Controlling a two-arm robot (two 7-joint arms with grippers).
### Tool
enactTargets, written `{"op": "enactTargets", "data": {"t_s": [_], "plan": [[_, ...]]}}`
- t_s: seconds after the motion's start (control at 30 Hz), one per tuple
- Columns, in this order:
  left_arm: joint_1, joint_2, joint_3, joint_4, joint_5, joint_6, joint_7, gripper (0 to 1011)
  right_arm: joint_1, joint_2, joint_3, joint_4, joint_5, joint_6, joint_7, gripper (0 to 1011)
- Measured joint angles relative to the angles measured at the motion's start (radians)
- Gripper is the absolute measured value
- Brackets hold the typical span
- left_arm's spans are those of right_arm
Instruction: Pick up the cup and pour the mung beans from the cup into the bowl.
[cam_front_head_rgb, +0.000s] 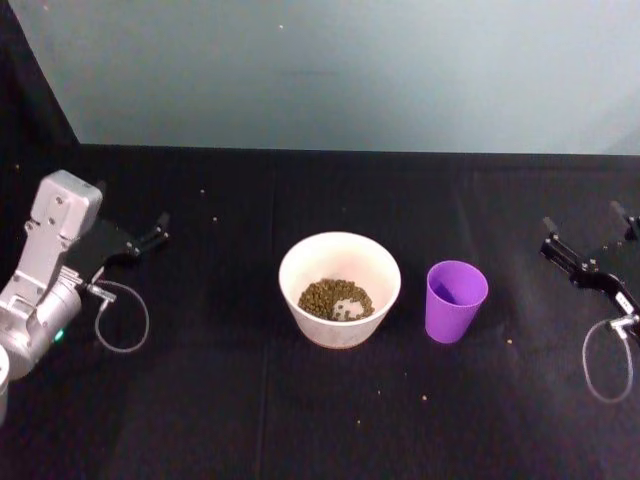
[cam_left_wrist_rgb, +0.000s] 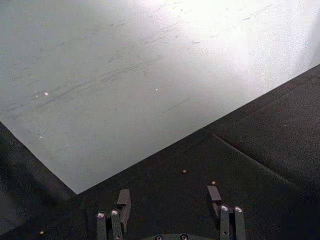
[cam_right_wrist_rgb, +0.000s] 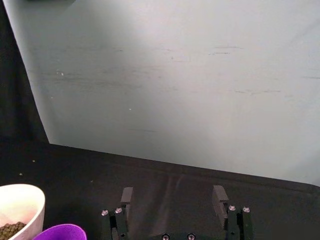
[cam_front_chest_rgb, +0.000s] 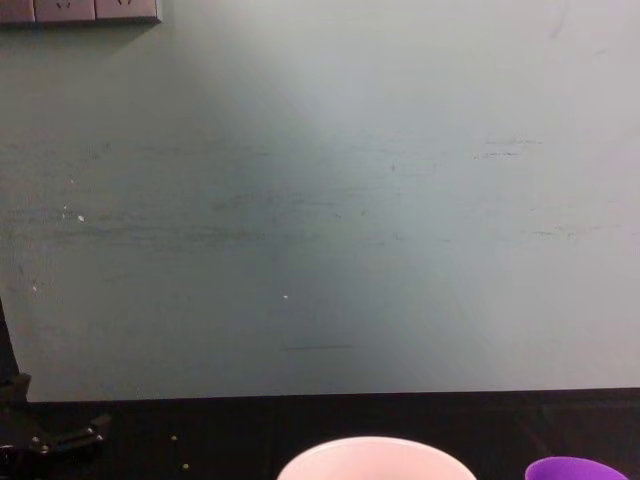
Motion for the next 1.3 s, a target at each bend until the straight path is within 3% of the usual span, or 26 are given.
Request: {"op": "enactTargets", "data": {"t_s": [1.3], "plan": [[0.0, 0.0, 0.0, 0.0, 0.0, 0.0, 0.0, 1000, -0.003, 0.005, -0.002, -0.005, 0.005, 0.001, 0.005, 1004]]}}
